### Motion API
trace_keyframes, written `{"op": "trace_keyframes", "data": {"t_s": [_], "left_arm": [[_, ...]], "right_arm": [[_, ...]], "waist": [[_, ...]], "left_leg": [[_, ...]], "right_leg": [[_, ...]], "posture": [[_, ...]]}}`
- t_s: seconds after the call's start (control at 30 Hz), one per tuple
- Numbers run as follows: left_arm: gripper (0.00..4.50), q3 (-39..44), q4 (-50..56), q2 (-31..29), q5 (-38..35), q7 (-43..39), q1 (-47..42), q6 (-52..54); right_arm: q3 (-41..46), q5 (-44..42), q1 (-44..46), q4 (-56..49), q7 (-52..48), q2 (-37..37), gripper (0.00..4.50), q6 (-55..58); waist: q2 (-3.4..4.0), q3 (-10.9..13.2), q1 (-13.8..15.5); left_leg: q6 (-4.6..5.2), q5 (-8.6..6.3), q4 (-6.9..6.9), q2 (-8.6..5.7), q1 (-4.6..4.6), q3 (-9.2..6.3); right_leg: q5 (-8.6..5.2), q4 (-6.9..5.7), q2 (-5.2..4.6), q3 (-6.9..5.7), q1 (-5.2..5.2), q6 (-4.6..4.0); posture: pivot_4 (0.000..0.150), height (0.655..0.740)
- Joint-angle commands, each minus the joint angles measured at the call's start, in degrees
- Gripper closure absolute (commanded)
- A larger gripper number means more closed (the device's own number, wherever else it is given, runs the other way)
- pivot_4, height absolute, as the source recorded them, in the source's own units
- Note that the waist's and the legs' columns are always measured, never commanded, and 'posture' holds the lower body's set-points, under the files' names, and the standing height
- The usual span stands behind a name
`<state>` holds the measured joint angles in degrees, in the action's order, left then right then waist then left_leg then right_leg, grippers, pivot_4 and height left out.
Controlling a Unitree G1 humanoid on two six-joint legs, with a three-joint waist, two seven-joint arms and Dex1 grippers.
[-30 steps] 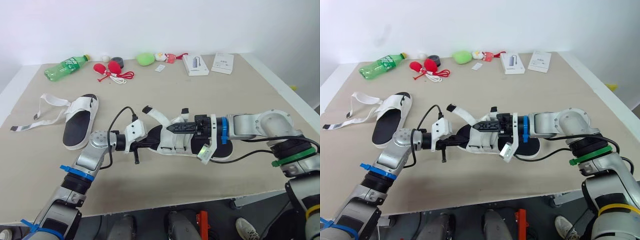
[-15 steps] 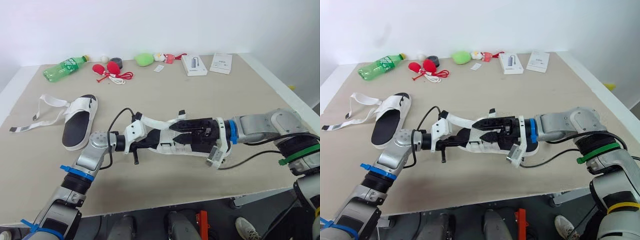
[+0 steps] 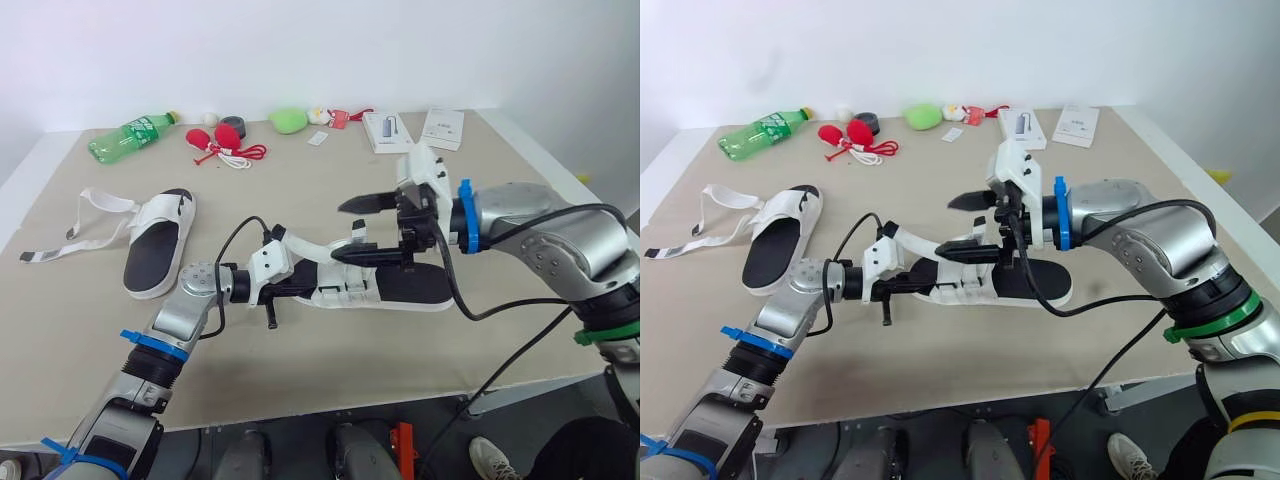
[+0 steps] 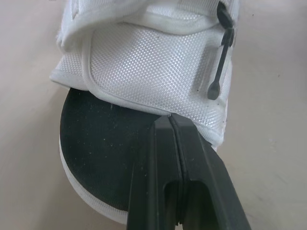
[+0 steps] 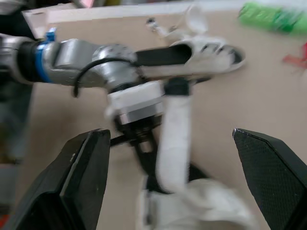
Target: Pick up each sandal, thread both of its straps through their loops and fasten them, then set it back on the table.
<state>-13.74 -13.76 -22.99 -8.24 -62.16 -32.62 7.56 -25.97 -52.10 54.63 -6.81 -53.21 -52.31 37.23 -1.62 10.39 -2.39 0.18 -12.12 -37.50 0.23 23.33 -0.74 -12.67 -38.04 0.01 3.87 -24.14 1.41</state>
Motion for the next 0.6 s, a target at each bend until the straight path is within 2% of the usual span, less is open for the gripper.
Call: {"op": "trace_keyframes", "data": {"t_s": [0.03, 0.3, 0.57, 0.6], "left_arm": [[4.5, -0.69, -0.31, 0.29, 0.34, -0.4, -0.62, -0.1], [4.5, -0.51, 0.05, 0.92, 0.31, -0.13, -0.61, 0.01], [4.5, -0.35, 0.63, 0.86, 0.38, 0.28, -0.11, 0.1], [4.5, -0.34, 0.65, 0.85, 0.41, 0.36, -0.08, 0.08]], "right_arm": [[2.28, 3.31, 4.37, 1.98, -3.46, 3.54, 0.13, 4.89], [-0.57, 17.21, 10.23, 17.05, -10.47, 14.15, 0.13, 6.83], [-1.64, 24.03, 11.18, 20.91, -19.58, 17.95, 0.13, 9.46], [-1.64, 24.78, 11.24, 21.3, -20.14, 18.4, 0.36, 9.43]], "waist": [[0.0, 0.0, 0.01], [0.0, 0.0, 0.05], [0.0, 0.0, -0.01], [0.0, 0.0, -0.02]], "left_leg": [[0.0, 0.0, 0.01, 0.01, 0.07, 0.03], [0.0, 0.0, -0.02, -0.08, 0.09, 0.29], [-0.01, -0.02, -0.02, -0.29, 0.21, 0.28], [-0.01, -0.02, -0.02, -0.29, 0.21, 0.28]], "right_leg": [[0.0, -0.01, 0.01, 0.01, -0.08, 0.0], [0.05, 0.01, 0.08, 0.14, -0.12, 0.16], [0.07, 0.0, -0.16, 0.15, -0.19, 0.16], [0.06, 0.0, -0.16, 0.14, -0.19, 0.17]], "posture": [[0.15, 0.74], [0.15, 0.74], [0.15, 0.74], [0.15, 0.74]]}}
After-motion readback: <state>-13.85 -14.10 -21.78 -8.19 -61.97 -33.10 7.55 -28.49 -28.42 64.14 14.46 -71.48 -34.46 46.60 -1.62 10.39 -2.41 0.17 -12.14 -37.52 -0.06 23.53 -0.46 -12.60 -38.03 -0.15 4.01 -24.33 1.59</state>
